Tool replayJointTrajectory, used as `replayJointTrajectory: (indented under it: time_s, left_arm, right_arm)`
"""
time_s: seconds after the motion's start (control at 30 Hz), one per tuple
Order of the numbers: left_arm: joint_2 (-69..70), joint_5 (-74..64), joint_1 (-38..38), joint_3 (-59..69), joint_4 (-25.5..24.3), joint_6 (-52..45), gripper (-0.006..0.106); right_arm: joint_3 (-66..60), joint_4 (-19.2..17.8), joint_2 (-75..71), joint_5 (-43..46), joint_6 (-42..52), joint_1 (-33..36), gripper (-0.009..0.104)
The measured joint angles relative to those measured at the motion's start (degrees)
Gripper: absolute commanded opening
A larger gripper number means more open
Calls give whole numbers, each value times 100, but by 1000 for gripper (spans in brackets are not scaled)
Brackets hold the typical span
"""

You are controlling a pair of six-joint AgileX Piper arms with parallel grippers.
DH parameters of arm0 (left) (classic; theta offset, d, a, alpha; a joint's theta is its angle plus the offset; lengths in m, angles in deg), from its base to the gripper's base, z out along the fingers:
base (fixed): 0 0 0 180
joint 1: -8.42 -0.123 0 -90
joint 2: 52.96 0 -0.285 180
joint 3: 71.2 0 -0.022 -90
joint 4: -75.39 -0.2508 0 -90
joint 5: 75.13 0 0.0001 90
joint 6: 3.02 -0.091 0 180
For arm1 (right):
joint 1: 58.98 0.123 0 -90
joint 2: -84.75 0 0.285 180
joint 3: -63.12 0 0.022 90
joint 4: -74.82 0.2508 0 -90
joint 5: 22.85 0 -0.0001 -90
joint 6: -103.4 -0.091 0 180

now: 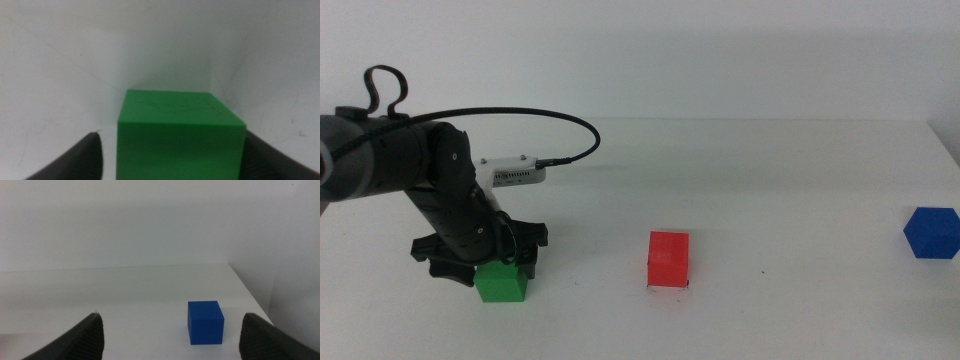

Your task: Stack red cubes first, then green, then blue cubes in a specific spot.

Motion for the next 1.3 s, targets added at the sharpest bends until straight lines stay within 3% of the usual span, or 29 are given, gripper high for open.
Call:
replayJointTrajectory:
  time_s: [0.23, 0.33, 0.43, 0.6, 0.9, 1.3]
  left_arm:
    - [-11, -473, 405, -455, 79, 493, 14]
    - [-11, -900, 1125, -1242, -289, 1213, 0]
    - [-138, -1282, 1908, -2212, -559, 1778, -1]
    - [-700, -1665, 2518, -3495, -559, 2016, 0]
    - [-1454, -1882, 2582, -3768, -689, 2040, 0]
    - [-1481, -1718, 2582, -3800, -490, 1949, 0]
  right_arm:
    - [0, 0, 0, 0, 0, 0, 93]
    - [0, 0, 0, 0, 0, 0, 93]
    - [0, 0, 0, 0, 0, 0, 93]
    - [0, 0, 0, 0, 0, 0, 93]
    - [0, 0, 0, 0, -11, 0, 93]
    - [0, 0, 0, 0, -11, 0, 93]
